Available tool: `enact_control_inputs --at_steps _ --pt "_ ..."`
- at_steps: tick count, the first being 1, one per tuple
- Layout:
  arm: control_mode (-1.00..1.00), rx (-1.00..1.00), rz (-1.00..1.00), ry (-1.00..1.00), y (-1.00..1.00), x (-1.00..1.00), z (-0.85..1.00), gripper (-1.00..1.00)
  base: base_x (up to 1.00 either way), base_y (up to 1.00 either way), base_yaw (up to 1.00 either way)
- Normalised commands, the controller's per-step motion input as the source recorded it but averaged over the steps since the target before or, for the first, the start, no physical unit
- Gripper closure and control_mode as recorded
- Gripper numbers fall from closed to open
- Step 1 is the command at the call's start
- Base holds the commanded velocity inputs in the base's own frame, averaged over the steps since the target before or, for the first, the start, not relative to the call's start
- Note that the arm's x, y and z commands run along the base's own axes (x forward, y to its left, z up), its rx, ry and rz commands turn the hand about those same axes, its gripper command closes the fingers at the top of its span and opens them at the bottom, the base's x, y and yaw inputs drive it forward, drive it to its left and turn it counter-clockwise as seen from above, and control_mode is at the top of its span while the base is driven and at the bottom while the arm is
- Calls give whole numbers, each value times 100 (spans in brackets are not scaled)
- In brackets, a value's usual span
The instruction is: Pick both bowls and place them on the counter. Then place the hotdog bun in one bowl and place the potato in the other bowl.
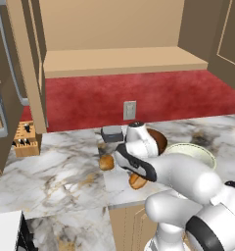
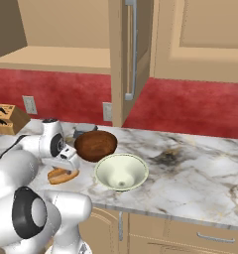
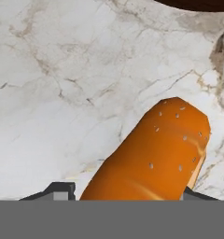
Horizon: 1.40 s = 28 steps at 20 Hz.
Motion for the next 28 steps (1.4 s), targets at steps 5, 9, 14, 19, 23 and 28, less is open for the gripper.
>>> enact_control_inputs --at_steps 5,9,14,19,23,28 --pt "-100 0 -6 -19 -1 -33 36 100 0 0 0" --pt "-100 0 -9 -27 0 -27 39 100 0 0 0" --pt "-100 0 -10 -25 -5 -25 43 100 0 0 0" --pt "-100 0 -10 -18 -24 -7 44 100 0 0 0" --pt "-100 0 -7 -11 -29 -7 49 100 0 0 0" --pt "-100 0 -9 0 -31 0 52 100 0 0 0"
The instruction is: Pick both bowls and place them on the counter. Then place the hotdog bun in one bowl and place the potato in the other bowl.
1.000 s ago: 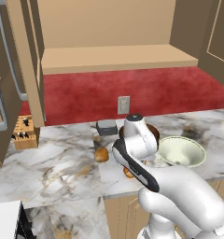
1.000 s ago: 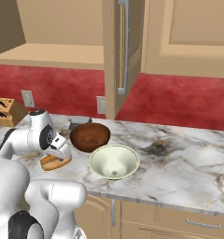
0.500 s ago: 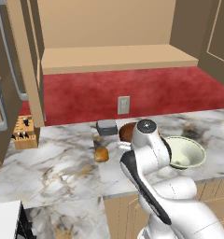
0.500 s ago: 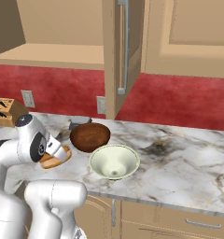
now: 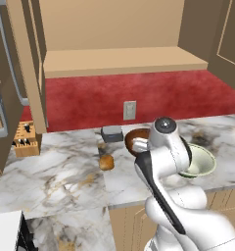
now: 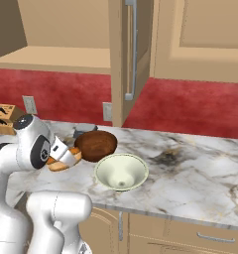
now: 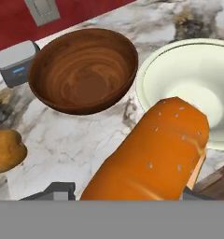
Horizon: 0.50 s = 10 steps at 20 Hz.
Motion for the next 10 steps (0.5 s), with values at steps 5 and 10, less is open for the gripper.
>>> enact_control_inputs --at_steps 5,10 --pt "-100 0 -9 0 -48 -2 31 100 0 0 0" --pt "-100 0 -8 -15 -55 -14 2 100 0 0 0"
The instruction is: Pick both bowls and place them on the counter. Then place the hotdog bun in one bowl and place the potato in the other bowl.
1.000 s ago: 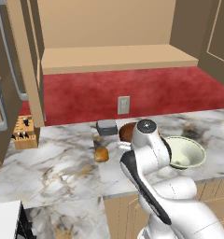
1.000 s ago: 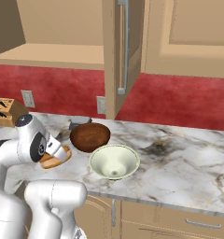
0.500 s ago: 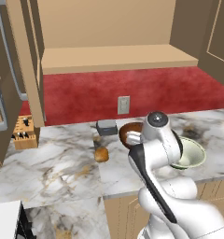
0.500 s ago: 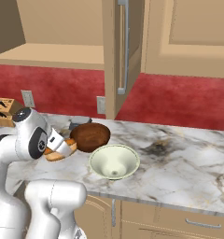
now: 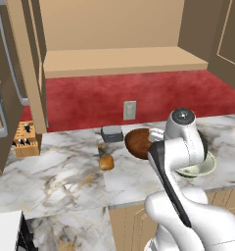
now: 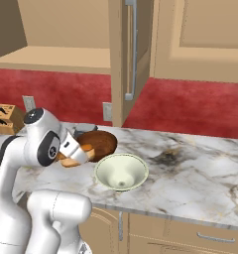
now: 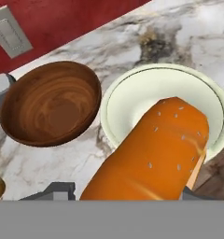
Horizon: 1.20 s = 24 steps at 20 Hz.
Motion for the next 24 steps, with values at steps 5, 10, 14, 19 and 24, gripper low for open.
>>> enact_control_inputs --at_steps 5,10,14,19,24 --pt "-100 0 -6 -12 -54 -4 -2 100 0 0 0" --pt "-100 1 -2 -1 -52 0 0 100 0 0 0" --pt "-100 10 0 3 -40 0 -13 100 0 0 0" --pt "-100 8 0 0 -21 4 -32 100 0 0 0" --pt "-100 1 0 1 -15 18 -19 100 0 0 0"
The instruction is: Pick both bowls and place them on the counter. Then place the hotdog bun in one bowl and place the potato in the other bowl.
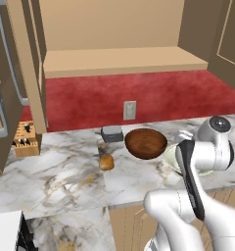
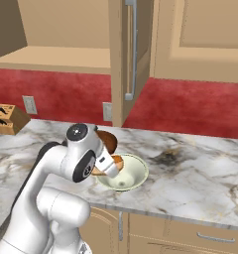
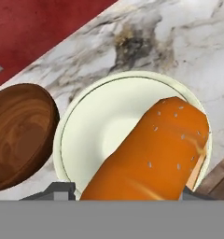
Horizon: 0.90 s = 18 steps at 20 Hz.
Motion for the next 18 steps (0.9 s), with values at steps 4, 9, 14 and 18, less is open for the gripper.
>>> enact_control_inputs --at_steps 4,9,14,18 --pt "-100 0 0 4 -15 23 -11 100 0 0 0" --pt "-100 0 -1 11 -16 19 -17 100 0 0 0" --pt "-100 0 -2 5 -5 13 -15 100 0 0 0" --pt "-100 0 -4 5 -1 10 -27 100 0 0 0"
